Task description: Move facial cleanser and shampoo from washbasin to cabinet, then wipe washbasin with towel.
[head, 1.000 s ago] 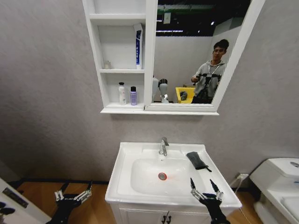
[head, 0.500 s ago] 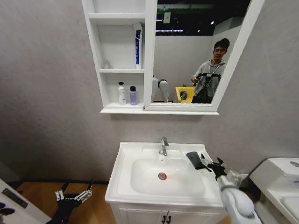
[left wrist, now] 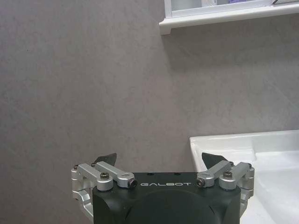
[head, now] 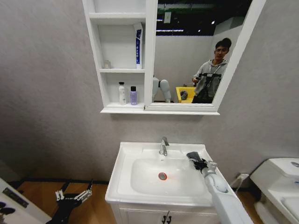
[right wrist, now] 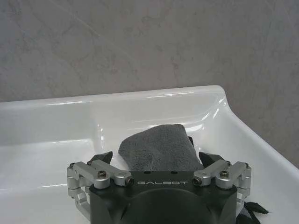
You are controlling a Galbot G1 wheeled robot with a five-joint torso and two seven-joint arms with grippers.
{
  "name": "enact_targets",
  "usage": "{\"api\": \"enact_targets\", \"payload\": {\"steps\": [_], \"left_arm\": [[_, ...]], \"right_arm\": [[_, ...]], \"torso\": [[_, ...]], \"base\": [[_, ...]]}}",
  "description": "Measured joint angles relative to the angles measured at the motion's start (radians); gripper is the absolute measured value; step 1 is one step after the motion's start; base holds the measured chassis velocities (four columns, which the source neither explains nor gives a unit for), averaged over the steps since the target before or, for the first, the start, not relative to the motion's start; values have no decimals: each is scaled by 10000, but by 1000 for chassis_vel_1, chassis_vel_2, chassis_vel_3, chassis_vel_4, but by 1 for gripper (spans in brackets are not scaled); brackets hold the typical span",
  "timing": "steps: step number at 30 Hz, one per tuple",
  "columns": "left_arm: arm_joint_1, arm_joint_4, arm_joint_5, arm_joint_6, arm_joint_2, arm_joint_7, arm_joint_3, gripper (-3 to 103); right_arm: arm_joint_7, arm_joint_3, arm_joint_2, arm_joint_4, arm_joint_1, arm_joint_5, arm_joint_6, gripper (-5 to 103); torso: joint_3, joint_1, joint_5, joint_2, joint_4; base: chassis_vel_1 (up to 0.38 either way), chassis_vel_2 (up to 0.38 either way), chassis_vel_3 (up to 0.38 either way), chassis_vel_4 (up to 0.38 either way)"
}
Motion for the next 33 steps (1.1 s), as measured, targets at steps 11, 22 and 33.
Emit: {"api": "enact_targets", "payload": {"steps": [11, 22, 33], "left_arm": [[0, 1, -5, 1, 3, -5, 1, 100], [-1, 1, -7, 3, 3, -12, 2, 100], [-1, 2, -8, 4, 4, -13, 2, 100]], "right_arm": [[-69, -76, -12, -451, 138, -426, 150, 91], [-129, 92, -279, 475, -468, -295, 90, 37], [270, -1196, 191, 3594, -2404, -88, -888, 8]], "torso": [[0, -1, 1, 1, -1], [0, 0, 1, 2, -1], [-1, -3, 0, 2, -2]], "base": [[0, 0, 0, 0], [0, 0, 0, 0], [0, 0, 0, 0]]}}
